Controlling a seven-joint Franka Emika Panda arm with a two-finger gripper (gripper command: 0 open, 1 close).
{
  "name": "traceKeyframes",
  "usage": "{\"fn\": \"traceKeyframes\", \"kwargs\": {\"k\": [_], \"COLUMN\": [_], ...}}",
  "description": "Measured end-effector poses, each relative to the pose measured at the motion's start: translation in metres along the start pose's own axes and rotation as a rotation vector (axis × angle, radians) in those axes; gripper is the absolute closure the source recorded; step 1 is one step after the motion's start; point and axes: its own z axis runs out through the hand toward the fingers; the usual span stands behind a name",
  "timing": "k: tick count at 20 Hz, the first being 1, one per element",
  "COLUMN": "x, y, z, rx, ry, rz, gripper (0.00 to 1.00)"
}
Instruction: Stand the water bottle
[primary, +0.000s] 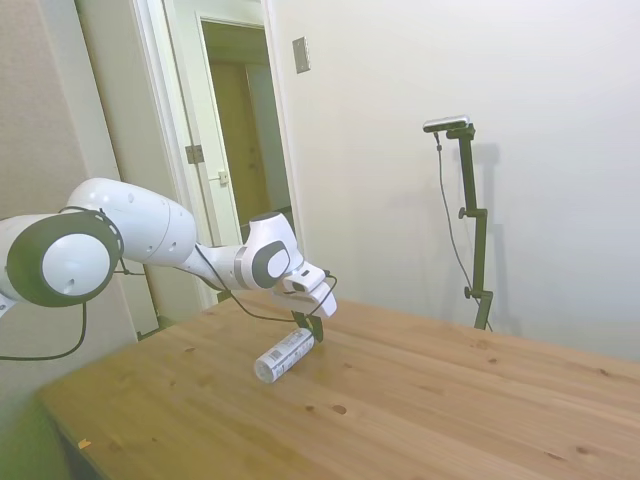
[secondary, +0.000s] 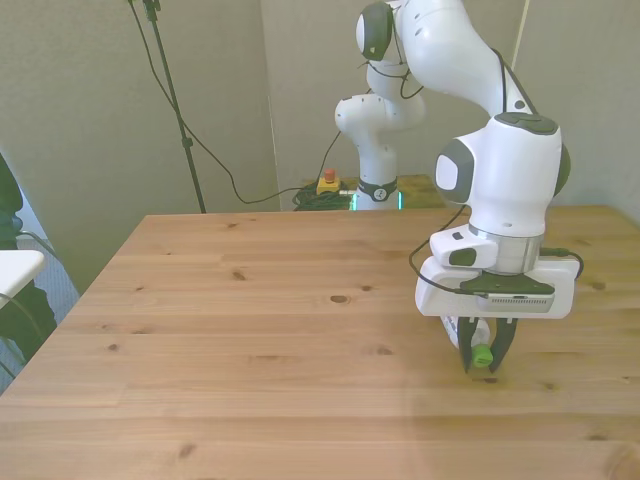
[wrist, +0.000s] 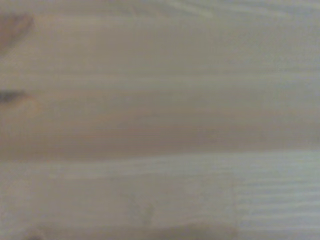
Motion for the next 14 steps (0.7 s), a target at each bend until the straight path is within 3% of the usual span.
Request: {"fn": "traceKeyframes", "kwargs": {"k": [5,9,14], "x": [0.017,0.004,0.002], "y": [0.043,0.052,0.067], "z": [-0.082,-0.154,-0.196], "rx": [0.078,0.152,0.243], "ry": [0.088,0.199,0.399], "rz": [0.116,0.181,0.252], "gripper": [1.0,1.0,1.0]}}
